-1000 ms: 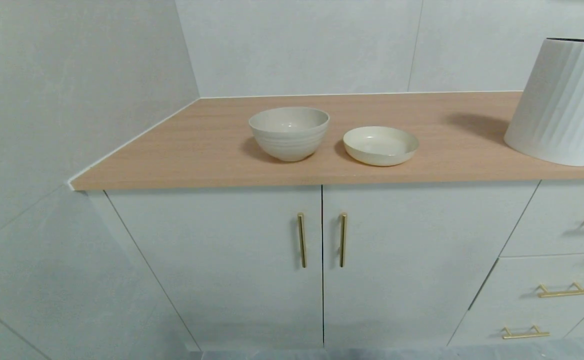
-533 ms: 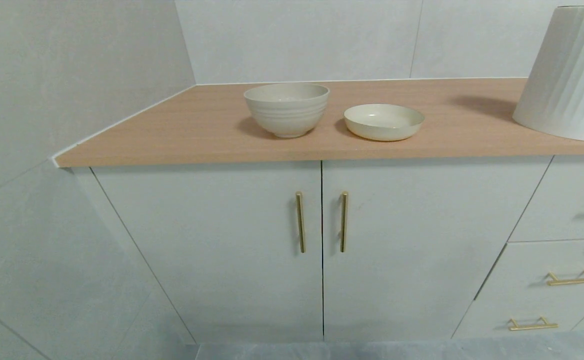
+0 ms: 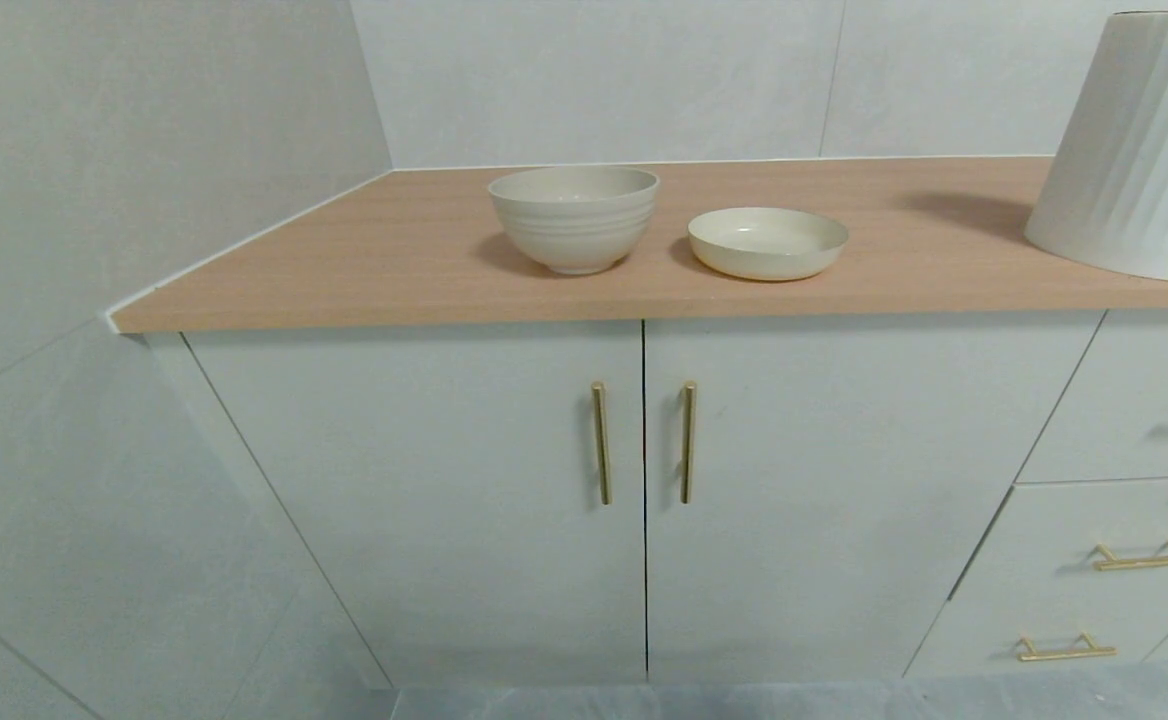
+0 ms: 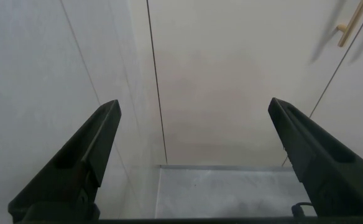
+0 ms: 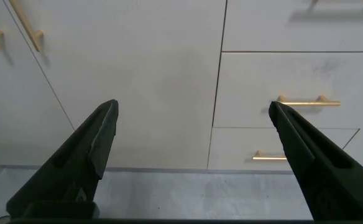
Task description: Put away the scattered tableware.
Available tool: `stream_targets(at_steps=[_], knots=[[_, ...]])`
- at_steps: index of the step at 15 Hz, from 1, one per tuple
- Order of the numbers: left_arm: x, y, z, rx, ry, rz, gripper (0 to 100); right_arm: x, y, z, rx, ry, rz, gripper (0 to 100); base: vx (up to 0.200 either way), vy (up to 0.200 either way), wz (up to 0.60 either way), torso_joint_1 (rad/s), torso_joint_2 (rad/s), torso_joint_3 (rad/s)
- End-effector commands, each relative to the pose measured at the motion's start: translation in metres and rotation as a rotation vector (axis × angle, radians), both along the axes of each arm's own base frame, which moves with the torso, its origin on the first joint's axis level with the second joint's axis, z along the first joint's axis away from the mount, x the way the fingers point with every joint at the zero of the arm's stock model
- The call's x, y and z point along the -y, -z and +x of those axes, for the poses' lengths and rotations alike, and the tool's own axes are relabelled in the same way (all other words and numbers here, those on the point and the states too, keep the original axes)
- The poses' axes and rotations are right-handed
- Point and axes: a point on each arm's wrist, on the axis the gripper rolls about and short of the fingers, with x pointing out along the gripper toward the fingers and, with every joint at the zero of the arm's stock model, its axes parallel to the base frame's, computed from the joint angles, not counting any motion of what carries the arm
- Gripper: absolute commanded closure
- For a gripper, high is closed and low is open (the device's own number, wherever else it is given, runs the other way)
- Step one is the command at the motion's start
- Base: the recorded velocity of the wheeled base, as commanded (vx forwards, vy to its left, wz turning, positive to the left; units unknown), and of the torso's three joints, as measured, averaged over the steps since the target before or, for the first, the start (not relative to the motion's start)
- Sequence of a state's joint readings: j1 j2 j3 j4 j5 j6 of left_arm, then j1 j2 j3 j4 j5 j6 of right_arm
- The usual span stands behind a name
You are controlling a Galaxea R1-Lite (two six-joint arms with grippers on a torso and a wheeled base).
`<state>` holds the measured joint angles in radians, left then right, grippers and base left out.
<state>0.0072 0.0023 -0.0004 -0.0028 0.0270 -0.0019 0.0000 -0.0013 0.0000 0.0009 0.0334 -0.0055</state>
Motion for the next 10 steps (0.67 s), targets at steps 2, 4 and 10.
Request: stream_targets(at_steps=[2, 4, 10], knots=[[0.000, 0.000, 0.000, -0.001, -0.001, 0.000, 0, 0.000, 0.000, 0.000, -0.004, -0.010, -0.019, 0, 0.000, 0.000, 0.00, 0.000, 0.00, 0.000], [0.000, 0.000, 0.000, -0.001, -0.001, 0.002, 0, 0.000, -0.001, 0.000, 0.004, -0.011, -0.022, 0, 0.000, 0.000, 0.00, 0.000, 0.00, 0.000], [0.000, 0.000, 0.000, -0.001, -0.001, 0.003, 0, -0.004, -0.071, 0.021, -0.125, -0.324, 0.068, 0, 0.000, 0.000, 0.00, 0.000, 0.00, 0.000]])
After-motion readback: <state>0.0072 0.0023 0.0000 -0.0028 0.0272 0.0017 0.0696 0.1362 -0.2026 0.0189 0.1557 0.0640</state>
